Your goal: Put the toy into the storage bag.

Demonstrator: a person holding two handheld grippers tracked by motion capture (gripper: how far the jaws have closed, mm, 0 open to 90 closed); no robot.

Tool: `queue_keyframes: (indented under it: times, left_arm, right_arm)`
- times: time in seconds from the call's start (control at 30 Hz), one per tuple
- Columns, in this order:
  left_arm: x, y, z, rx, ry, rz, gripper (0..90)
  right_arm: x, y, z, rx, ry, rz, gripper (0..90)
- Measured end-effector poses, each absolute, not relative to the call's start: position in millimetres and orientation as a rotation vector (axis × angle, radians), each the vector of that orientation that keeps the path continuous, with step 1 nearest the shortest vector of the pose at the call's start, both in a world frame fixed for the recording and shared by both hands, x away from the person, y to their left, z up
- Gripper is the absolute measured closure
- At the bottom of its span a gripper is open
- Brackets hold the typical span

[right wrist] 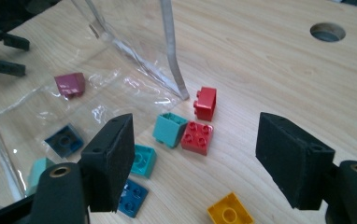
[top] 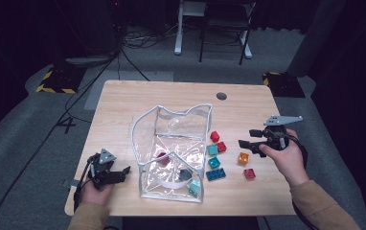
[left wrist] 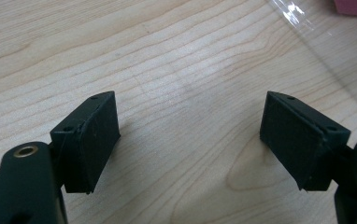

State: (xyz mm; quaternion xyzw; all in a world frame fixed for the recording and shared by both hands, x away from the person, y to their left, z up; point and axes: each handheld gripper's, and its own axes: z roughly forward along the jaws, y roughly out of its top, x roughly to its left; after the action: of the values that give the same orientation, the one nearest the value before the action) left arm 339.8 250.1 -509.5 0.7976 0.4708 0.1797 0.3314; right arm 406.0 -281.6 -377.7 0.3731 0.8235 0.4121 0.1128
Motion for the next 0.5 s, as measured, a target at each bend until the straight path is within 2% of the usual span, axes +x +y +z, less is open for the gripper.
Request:
queue_keyframes:
  times: [0.5]
  left_arm:
    - [339.8,250.1,-509.5,2.085,1.231,0.469,20.2]
  right_arm:
    - [411.5,-298.0,-432.1,1.146,2.474,1.094,31.4]
